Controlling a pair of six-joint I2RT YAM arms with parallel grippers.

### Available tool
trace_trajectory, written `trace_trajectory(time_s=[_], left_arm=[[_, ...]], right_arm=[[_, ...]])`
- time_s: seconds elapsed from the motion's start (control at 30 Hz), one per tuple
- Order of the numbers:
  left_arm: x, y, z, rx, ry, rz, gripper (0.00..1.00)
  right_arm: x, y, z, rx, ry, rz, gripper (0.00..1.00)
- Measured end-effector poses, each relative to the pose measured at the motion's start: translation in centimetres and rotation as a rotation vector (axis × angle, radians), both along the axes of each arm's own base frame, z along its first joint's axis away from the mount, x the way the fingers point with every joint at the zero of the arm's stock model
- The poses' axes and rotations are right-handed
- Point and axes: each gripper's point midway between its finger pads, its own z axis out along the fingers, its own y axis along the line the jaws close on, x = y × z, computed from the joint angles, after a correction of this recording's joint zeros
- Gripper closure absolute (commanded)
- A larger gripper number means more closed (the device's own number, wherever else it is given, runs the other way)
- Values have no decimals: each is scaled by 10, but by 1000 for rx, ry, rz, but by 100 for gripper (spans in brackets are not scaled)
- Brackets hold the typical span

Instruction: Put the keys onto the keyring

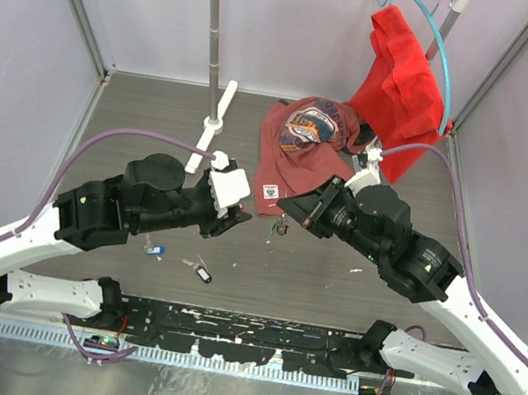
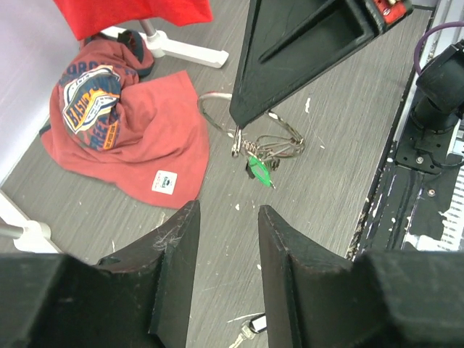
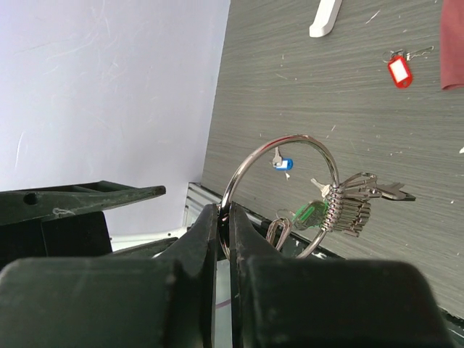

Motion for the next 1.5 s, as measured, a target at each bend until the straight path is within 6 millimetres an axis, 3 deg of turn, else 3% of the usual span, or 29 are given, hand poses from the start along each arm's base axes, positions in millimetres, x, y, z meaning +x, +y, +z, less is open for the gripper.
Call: trace_trajectory(time_s=[0.3, 1.07, 1.5], left_arm=[[2, 2, -7, -6, 40, 42, 50], [14, -3, -17, 16, 53, 105, 42], [17, -9, -22, 28, 56, 107, 41]], right_arm=[[3, -6, 8, -17, -25, -27, 99], [18, -22, -7, -169, -9, -117, 100], [20, -25, -9, -223, -24, -112, 99]])
